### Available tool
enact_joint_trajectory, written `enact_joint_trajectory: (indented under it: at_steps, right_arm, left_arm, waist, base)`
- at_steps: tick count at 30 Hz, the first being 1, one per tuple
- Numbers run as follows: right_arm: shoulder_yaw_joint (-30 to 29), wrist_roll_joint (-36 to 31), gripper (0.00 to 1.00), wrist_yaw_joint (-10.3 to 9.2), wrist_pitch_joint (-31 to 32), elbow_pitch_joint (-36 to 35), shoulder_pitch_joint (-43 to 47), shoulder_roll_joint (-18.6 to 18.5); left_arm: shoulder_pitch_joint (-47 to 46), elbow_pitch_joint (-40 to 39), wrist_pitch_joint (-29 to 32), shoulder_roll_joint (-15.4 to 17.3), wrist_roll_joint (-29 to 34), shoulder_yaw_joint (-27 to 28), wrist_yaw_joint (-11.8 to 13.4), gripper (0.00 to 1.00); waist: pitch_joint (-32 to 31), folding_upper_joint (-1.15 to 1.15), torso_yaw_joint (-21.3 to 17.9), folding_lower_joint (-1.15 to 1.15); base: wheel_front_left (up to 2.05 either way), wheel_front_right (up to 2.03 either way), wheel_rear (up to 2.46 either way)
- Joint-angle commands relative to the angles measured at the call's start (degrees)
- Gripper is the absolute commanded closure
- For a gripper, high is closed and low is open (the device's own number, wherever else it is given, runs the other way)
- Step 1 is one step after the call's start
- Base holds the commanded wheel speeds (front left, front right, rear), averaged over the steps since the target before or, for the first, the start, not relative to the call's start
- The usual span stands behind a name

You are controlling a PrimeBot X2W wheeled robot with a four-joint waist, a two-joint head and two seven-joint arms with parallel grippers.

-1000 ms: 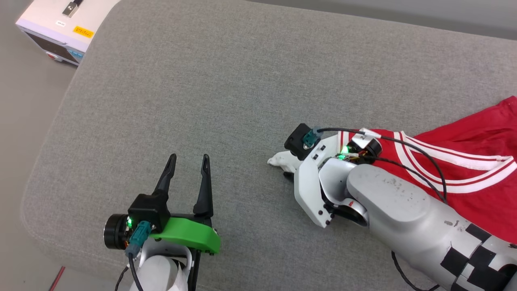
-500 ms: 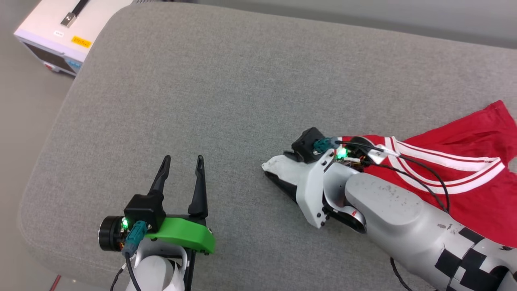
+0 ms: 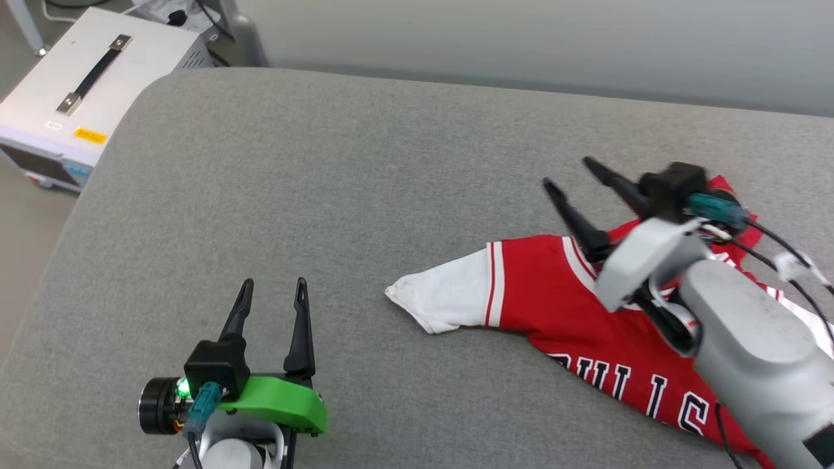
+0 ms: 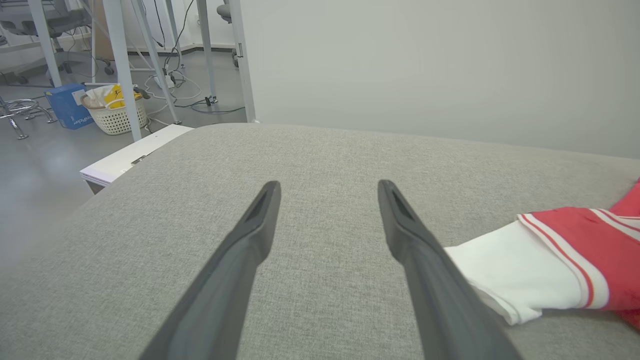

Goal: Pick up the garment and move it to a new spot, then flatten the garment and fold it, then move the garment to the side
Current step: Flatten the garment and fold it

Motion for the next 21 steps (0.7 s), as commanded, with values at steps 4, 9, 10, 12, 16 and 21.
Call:
enact_joint_trajectory:
  at_steps: [4, 9, 10, 12, 16, 21]
  right_arm:
    - [-15.21, -8.65, 0.00, -0.05, -0.50, -6.90, 10.49, -0.13]
    - [-30.30, -17.85, 0.00, -0.05, -0.51, -14.87, 21.82, 3.03]
    - [-33.21, -19.41, 0.00, -0.05, -0.51, -16.64, 24.17, 4.19]
    - [-37.47, -22.08, 0.00, -0.05, -0.51, -19.57, 28.06, 5.99]
    - [-43.57, -26.18, 0.00, -0.05, -0.52, -24.22, 34.40, 9.02]
    - [-48.05, -28.42, 0.00, -0.05, -0.52, -27.55, 39.59, 11.95]
  left_arm:
    - [1.42, -0.46, -0.33, -0.18, 0.86, 0.42, -0.48, 0.00]
    - [2.08, -0.74, -0.33, -0.18, 1.24, 0.88, -0.75, 0.00]
    - [2.22, -0.81, -0.33, -0.18, 1.33, 1.02, -0.82, 0.00]
    - [2.46, -0.89, -0.33, -0.18, 1.50, 1.35, -0.97, 0.00]
    - [2.63, -1.04, -0.33, -0.18, 1.85, 1.95, -1.43, 0.00]
    - [2.04, -1.33, -0.33, -0.13, 2.36, 2.64, -2.78, 0.00]
  waist:
    - [-2.23, 0.00, -2.38, 0.00]
    - [-3.07, 0.00, -3.22, 0.00]
    - [-3.23, 0.00, -3.38, 0.00]
    - [-3.52, 0.00, -3.73, 0.00]
    - [-3.85, 0.00, -4.35, 0.00]
    - [-4.09, 0.00, -5.07, 0.00]
  base:
    - [0.00, 0.00, 0.00]
    - [0.00, 0.00, 0.00]
    - [0.00, 0.00, 0.00]
    - [0.00, 0.00, 0.00]
    - [0.00, 0.00, 0.00]
    - [0.00, 0.00, 0.00]
